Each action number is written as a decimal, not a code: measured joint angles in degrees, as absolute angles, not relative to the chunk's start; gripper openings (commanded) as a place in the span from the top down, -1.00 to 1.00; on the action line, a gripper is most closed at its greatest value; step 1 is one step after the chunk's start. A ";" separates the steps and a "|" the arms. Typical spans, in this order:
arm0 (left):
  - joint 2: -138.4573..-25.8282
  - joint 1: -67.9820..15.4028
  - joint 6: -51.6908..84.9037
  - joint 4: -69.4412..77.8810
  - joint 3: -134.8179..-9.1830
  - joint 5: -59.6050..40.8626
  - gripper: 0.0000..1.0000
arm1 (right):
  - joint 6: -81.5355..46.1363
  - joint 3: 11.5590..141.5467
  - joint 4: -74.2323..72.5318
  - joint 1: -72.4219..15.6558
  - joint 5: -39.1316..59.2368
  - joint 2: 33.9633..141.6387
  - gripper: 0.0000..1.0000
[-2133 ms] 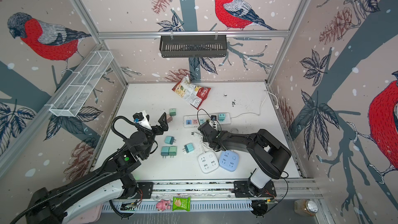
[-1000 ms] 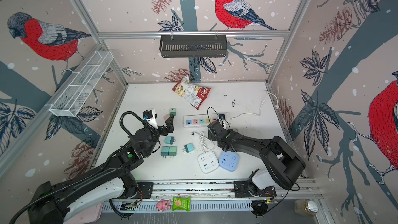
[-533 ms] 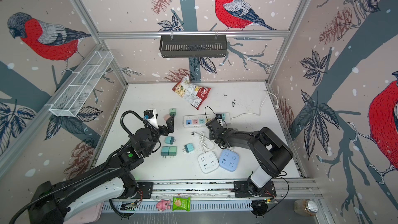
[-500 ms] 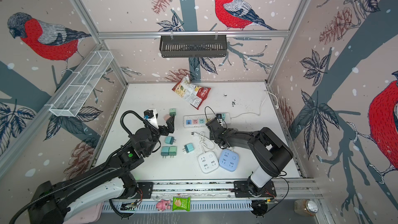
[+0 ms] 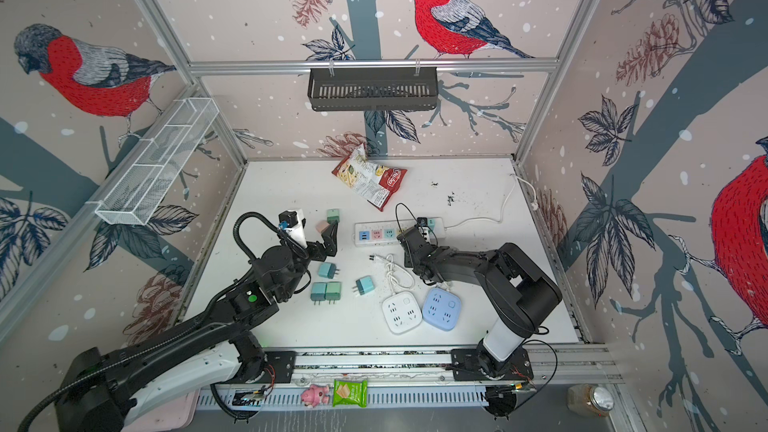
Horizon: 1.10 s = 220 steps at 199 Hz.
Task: Insert the plug
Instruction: 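Lift the green adapter with the right gripper while the left gripper moves toward it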
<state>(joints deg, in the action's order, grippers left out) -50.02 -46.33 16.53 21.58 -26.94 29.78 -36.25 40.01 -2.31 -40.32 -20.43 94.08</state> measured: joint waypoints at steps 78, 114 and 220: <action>-50.04 -46.35 16.53 21.58 -27.14 26.96 -0.95 | -36.12 38.41 -0.43 -41.89 -19.81 88.64 0.53; -48.49 -46.35 16.53 21.58 -27.20 23.35 -0.95 | -34.76 34.98 -0.86 -45.45 -22.70 78.78 0.56; -49.93 -47.09 9.37 27.14 -25.93 -2.22 -0.68 | -19.42 18.94 -20.49 -60.36 -34.89 51.64 0.86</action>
